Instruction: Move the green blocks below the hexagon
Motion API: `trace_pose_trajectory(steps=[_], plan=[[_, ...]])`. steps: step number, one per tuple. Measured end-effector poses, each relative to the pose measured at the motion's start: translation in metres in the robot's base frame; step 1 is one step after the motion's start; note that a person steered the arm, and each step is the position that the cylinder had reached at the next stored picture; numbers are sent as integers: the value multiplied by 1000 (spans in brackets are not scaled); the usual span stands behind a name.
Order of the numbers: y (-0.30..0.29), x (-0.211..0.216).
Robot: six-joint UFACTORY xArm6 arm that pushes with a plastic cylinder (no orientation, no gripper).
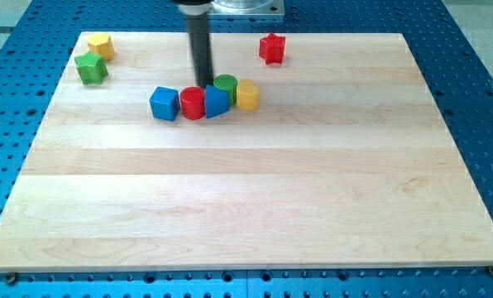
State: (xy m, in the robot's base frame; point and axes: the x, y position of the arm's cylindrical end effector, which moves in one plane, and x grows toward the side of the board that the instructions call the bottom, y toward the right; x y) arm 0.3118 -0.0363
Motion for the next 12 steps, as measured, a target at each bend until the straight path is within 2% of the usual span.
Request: trace_pose_trajectory(steps=[1, 2, 4, 5, 6, 7, 8, 9, 10, 11, 12], plan=[[81, -3], [100, 20], [-1, 39], [-21, 35], [-11, 21], [-48, 16], [-118, 16], [-131, 24], [-99, 44], [-120, 62], [-138, 61]])
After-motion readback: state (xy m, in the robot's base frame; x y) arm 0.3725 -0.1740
